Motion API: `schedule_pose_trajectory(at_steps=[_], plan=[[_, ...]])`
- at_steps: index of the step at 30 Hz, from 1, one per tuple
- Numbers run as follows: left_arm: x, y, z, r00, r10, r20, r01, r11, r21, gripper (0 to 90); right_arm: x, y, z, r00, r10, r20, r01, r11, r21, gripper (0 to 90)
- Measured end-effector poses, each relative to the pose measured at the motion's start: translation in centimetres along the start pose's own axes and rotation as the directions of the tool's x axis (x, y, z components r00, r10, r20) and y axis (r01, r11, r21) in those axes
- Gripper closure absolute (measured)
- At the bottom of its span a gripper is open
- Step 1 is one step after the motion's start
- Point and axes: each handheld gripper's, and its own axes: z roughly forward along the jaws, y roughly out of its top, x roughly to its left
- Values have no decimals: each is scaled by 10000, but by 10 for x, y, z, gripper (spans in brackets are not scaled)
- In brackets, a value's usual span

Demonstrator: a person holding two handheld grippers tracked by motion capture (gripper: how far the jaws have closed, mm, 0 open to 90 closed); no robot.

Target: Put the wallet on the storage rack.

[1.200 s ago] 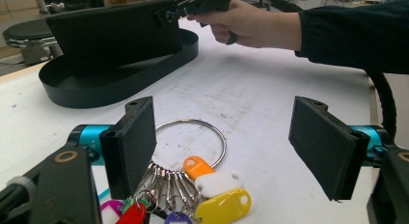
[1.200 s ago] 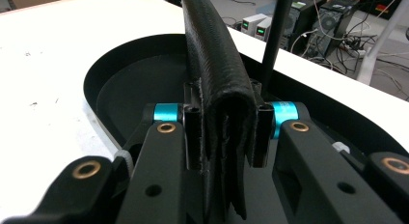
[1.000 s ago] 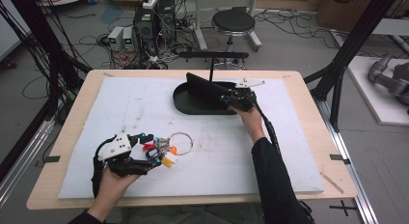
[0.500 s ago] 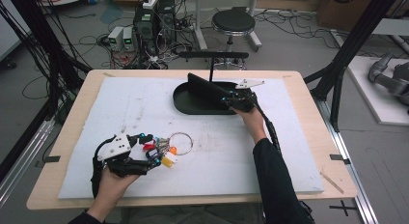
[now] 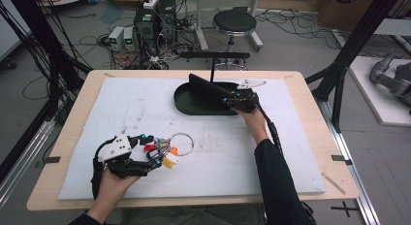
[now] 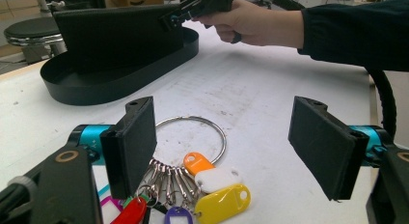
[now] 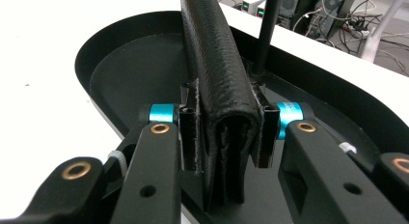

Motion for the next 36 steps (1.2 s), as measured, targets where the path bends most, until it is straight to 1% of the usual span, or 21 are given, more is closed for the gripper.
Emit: schedule_pose_trajectory(at_steps=[5,7,9,11,14,15,17,19,21,26,28,30,32,35,36], plan=[[0,0,1,10000,-21,-1,21,10000,10,253,-3,-1,-2,9999,59,85,-59,10000,-33,682],[-1,0,1,10000,-17,2,17,10000,22,253,-4,-1,-4,9996,98,246,-97,9999,-45,629],[-1,0,1,10000,-25,12,25,10000,41,254,-4,-2,-5,9995,184,255,-184,9998,16,624],[-1,0,2,10000,-13,4,13,10000,43,254,-5,-1,-6,9989,180,439,-183,9998,59,579],[-1,0,2,10000,12,17,-12,10000,74,254,-5,-1,-9,9974,152,698,-162,9998,134,559],[-1,0,2,10000,22,19,-22,10000,80,254,-5,-1,-11,9965,103,830,-109,9999,64,540],[-1,0,2,10000,29,30,-29,10000,67,254,-6,-1,-15,9956,134,929,-137,9999,20,524],[-1,0,3,10000,51,13,-51,10000,69,254,-7,0,-20,9945,150,1033,-139,9998,-110,489],[0,1,3,10000,56,-5,-56,9999,90,254,-7,2,-27,9927,295,1172,-267,9993,-259,465],[2,2,5,9999,89,-57,-89,9999,103,254,-7,6,-52,9877,478,1486,-383,9971,-662,422],[3,3,6,9999,135,-46,-135,9999,91,254,-7,7,-64,9882,593,1410,-474,9951,-862,409],[4,5,7,9999,134,-95,-134,9999,58,254,-5,7,-79,9890,580,1360,-428,9928,-1121,397],[6,5,8,9999,126,-113,-125,9999,63,254,-2,5,-91,9897,489,1345,-331,9925,-1174,390],[8,7,11,9999,107,-135,-107,9999,38,254,4,1,-109,9912,565,1198,-406,9905,-1316,377],[9,7,11,9998,109,-139,-109,9999,33,254,6,0,-114,9919,471,1180,-309,9903,-1351,376]])
